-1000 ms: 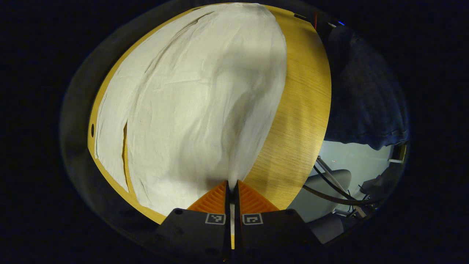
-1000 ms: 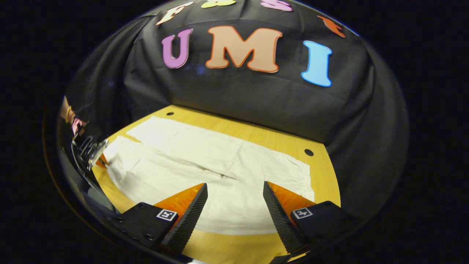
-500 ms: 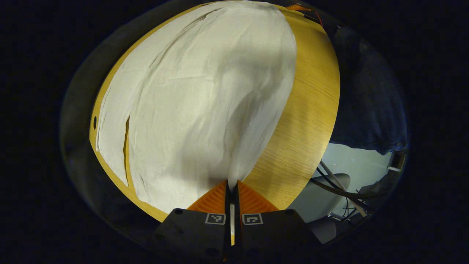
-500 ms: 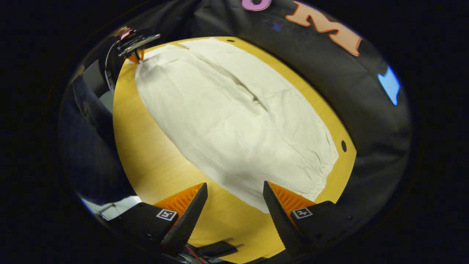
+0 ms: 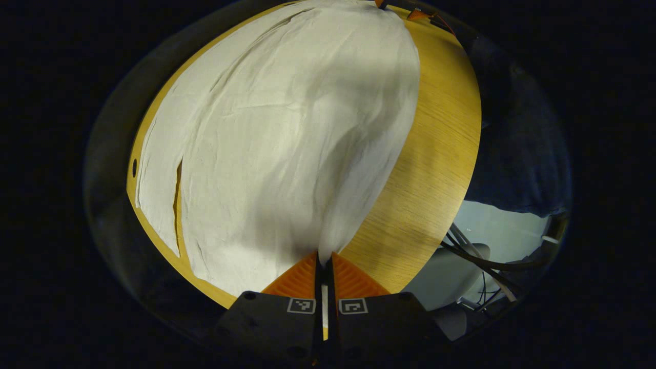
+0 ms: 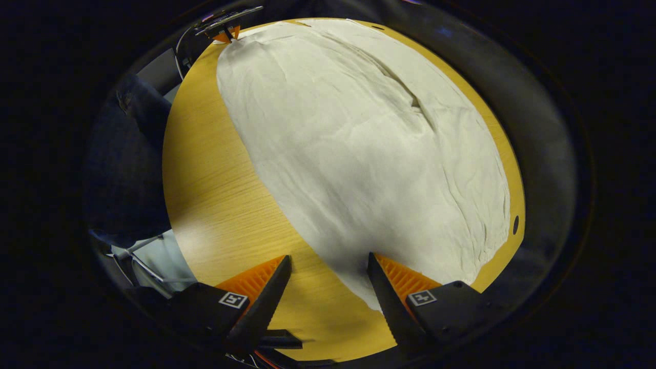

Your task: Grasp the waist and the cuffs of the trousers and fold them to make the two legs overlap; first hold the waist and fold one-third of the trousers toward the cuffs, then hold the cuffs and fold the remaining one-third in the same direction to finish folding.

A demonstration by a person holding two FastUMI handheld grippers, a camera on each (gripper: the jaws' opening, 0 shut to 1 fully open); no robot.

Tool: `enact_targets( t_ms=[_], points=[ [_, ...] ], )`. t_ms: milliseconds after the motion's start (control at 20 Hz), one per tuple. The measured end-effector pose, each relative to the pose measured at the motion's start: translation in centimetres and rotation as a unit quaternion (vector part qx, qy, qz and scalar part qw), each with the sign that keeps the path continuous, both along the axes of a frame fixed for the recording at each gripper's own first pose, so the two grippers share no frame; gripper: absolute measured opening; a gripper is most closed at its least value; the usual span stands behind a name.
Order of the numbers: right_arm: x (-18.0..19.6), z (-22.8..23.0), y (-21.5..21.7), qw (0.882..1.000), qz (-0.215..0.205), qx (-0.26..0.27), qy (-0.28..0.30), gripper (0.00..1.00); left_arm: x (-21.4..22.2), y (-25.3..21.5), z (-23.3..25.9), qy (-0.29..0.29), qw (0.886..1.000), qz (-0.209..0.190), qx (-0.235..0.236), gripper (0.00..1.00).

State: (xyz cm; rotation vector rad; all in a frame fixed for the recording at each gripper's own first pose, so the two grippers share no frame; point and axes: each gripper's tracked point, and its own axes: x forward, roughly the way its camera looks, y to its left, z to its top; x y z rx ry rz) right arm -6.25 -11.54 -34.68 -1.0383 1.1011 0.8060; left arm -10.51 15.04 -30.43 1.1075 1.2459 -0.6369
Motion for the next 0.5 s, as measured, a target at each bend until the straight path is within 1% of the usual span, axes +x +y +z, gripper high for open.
enact_targets(
  t_ms=[100,150,200,250,350,400,450,500],
  points=[
    [-0.3,-0.2,0.3,1.000,0.005,-0.006,0.017,0.94,-0.1,0.0,0.0,0.002,1.000,-0.001,0.003,0.02],
    [-0.6,-0.3,0.2,1.000,0.004,-0.012,0.026,0.90,-0.1,0.0,-0.1,0.002,1.000,-0.002,0.004,0.02],
    [-0.7,-0.4,0.3,0.999,-0.001,-0.017,0.034,0.92,-0.1,0.0,-0.1,0.001,1.000,-0.002,0.004,0.02],
    [-1.1,-0.5,0.3,0.999,-0.006,-0.024,0.043,0.88,-0.1,0.0,0.0,0.000,1.000,-0.002,0.003,0.04],
    [-1.2,-0.5,0.3,0.998,-0.007,-0.044,0.048,0.76,-0.1,-0.1,-0.1,-0.003,1.000,0.000,0.001,0.02],
    [-1.3,-0.6,0.3,0.997,-0.003,-0.052,0.048,0.68,-0.1,-0.2,-0.1,-0.004,1.000,0.000,0.000,0.02],
    [-1.2,-0.5,0.4,0.997,0.003,-0.062,0.049,0.64,-0.2,-0.2,-0.1,-0.005,1.000,-0.001,0.000,0.02],
    [-1.1,-0.5,0.5,0.997,0.010,-0.066,0.048,0.56,-0.2,-0.2,-0.1,-0.006,1.000,-0.001,0.000,0.02]
  ],
)
